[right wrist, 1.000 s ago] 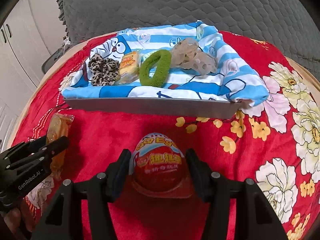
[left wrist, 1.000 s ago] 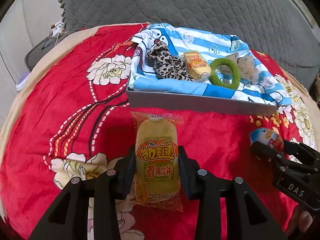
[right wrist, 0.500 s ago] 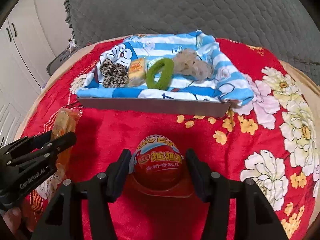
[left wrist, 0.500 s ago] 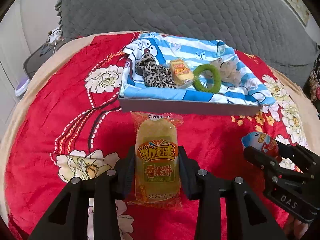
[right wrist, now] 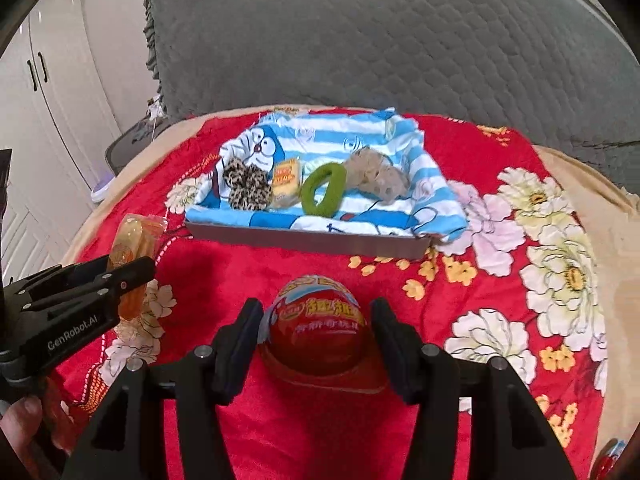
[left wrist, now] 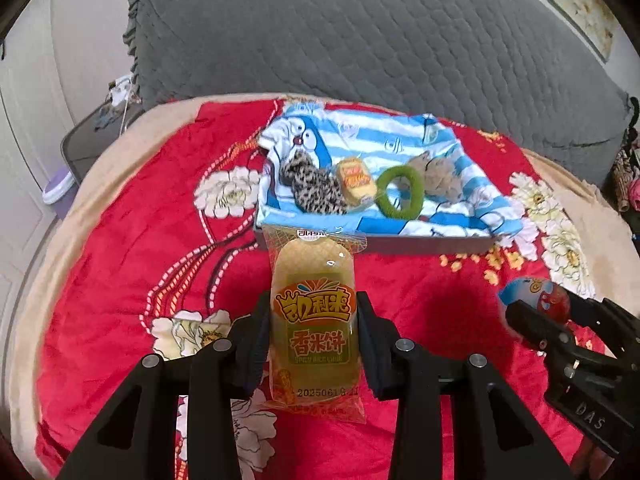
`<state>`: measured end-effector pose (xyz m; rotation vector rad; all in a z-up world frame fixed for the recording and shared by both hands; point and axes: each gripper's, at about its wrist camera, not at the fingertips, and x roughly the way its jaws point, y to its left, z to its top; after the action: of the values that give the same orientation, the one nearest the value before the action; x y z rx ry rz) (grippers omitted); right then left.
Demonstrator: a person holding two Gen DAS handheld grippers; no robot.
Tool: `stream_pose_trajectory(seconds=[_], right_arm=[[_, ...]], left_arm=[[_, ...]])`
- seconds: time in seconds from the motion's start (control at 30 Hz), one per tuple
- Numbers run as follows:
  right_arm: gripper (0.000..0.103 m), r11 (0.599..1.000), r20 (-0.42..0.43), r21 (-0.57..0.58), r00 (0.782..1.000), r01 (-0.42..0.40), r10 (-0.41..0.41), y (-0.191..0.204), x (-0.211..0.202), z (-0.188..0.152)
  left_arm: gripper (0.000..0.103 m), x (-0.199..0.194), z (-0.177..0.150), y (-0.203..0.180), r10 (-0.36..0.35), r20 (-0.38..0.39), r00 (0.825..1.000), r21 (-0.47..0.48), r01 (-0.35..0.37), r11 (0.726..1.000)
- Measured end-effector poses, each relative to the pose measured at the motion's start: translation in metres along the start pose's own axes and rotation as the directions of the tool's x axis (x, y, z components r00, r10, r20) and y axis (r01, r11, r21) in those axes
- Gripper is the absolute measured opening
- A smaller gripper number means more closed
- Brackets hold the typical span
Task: Organize objects
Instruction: 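Close the left tool on the bread roll while the right tool grips and lifts the Kinder egg, then carry the bread roll with the left tool into the tray while the right tool carries the egg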
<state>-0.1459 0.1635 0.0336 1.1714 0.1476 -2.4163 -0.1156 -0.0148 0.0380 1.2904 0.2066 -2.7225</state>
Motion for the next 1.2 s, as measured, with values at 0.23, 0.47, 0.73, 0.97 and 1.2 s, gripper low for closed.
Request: stream_pose_trajectory(seconds=[0.23, 0.47, 0.73, 0.97, 1.2], right_arm=[[0.051, 1.0, 0.039, 0.002, 0.999, -0.002, 0.002, 0.003, -0.018, 0.008], [0.051, 1.0, 0.091, 0.003, 0.996, -0.014, 0.013, 0.004, -0.043, 0.016], [0.051, 1.0, 0.158, -0.01, 0.987, -0.012, 0.013, 0.006, -0.078, 0.031], [0.051, 1.0, 0.2, -0.019, 0.98, -0.003, 0.007, 0.006, -0.102, 0.041], [0.051, 1.0, 0.229, -0.028, 0.973, 0.002, 0.004, 0.008, -0.115, 0.055]], left_arm=[[0.04, -0.029, 0.007, -0.004, -0.001, 0.037, 0.999, 0.012, 0.001, 1.0], [0.04, -0.051, 0.018, -0.009, -0.012, 0.074, 0.997, 0.027, 0.01, 1.0], [0.04, -0.075, 0.032, -0.02, -0.015, 0.112, 0.994, 0.055, 0.009, 0.998], [0.04, -0.091, 0.042, -0.022, -0.016, 0.135, 0.991, 0.048, 0.01, 0.999], [0.04, -0.103, 0.056, -0.025, -0.015, 0.169, 0.986, 0.055, 0.006, 0.998]])
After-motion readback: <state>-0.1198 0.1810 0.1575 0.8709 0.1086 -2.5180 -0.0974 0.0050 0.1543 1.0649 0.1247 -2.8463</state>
